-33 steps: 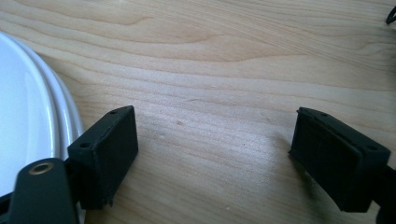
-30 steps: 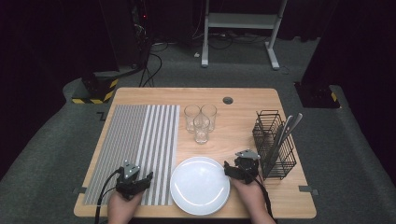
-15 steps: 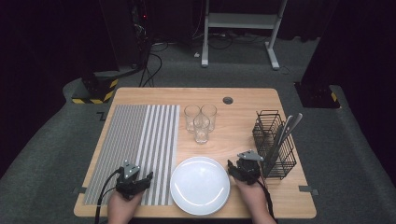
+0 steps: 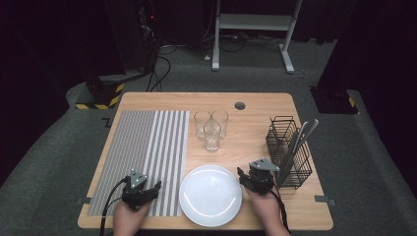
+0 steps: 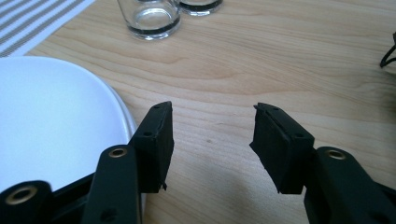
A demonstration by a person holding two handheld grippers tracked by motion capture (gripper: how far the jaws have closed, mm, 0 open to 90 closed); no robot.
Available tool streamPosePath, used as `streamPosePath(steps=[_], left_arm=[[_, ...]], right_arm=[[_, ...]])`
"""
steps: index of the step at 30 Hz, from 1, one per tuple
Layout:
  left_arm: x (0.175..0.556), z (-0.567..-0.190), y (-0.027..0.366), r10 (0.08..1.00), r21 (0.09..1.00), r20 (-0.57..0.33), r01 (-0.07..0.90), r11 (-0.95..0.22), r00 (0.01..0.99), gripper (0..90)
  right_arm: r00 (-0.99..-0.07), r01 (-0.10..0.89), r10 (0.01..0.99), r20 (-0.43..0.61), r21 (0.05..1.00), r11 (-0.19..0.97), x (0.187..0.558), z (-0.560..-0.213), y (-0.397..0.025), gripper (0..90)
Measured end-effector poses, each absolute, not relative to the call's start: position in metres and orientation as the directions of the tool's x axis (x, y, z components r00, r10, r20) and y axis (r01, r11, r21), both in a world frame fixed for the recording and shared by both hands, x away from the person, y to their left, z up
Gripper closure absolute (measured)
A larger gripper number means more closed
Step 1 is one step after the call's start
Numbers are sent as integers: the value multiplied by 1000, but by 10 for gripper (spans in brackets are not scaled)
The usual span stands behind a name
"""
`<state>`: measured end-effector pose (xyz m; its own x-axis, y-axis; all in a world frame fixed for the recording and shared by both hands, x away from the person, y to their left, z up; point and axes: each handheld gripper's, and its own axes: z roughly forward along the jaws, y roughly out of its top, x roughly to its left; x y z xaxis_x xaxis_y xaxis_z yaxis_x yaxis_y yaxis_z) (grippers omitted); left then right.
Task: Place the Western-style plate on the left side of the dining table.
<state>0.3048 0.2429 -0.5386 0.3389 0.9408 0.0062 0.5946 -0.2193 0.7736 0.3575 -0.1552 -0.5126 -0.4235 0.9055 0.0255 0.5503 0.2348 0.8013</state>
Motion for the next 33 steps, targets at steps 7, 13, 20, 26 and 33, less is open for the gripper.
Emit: streamPosePath(steps=[7, 13, 20, 26, 33], left_arm=[[305, -539, 243, 940, 774, 6, 594, -220, 341, 382], [305, -539, 243, 941, 774, 5, 594, -218, 339, 382], [305, -539, 242, 942, 774, 6, 595, -217, 335, 380], [305, -539, 243, 942, 773, 8, 595, -219, 336, 378], [305, -539, 243, 941, 773, 8, 594, -221, 339, 377]], right_arm=[[-439, 537, 897, 57, 816, 211, 358, -507, -153, 532], [-466, 531, 882, 70, 820, 215, 356, -506, -150, 555], [-501, 520, 864, 58, 818, 247, 350, -507, -148, 560], [-527, 518, 846, 76, 819, 249, 346, -508, -151, 596], [-536, 529, 836, 116, 818, 226, 345, -509, -155, 645]])
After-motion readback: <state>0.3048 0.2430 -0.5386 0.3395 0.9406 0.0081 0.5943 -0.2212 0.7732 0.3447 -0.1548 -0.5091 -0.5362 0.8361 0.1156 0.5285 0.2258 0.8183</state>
